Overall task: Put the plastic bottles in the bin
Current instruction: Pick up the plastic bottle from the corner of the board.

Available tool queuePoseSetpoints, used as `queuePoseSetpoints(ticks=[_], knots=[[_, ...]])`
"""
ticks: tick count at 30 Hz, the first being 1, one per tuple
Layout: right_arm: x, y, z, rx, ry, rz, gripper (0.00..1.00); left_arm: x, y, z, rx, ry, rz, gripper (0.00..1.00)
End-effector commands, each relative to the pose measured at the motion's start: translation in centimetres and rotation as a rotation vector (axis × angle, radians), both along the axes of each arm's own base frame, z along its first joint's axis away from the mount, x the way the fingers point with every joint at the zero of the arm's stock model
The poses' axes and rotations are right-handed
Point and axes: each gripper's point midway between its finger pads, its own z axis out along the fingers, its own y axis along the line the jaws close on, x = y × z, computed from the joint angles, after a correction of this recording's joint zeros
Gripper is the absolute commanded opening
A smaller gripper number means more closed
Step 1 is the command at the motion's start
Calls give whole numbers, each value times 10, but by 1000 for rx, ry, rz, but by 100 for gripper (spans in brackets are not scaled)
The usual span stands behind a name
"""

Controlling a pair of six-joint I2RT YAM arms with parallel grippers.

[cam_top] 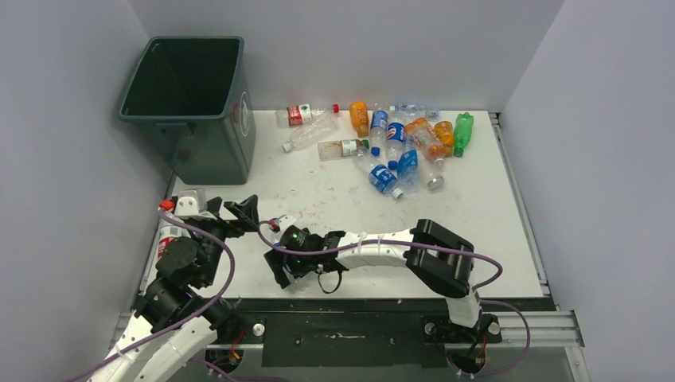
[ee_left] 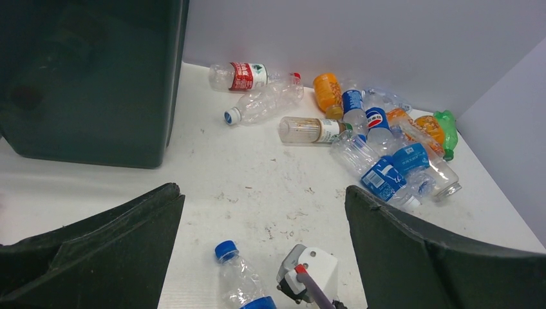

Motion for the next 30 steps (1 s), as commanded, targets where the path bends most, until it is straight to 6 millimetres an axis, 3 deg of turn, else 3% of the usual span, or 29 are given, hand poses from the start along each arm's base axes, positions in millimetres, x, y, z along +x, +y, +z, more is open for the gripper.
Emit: queuePoseSetpoints(ticks=[1,3,7,12,17,21,23,27,30], knots=[[3,2,4,-2,-15,11,97,1,-1,11,-37,-33,0,96],[5,-3,3,1,-20,5,90,1,-1,11,-37,-33,0,96],[10,-20,2,10,-36,-33,55,1,-1,11,-38,-34,-3,96],[16,-48,9,34,-82,-78,38,1,-5,10,-35,-31,-20,96],[32,-76,80,211,-321,-122,30,3,-10,8,-40,-25,-36,96],[33,-114,141,402,-518,-172,24,6,-23,5,-82,-11,-83,96],[32,-135,161,501,-564,-230,6,6,-37,6,-145,5,-134,96],[21,-156,173,636,-587,-249,5,4,-85,3,-327,56,-330,96],[13,-161,175,675,-609,-219,5,3,-113,21,-456,28,-461,96]])
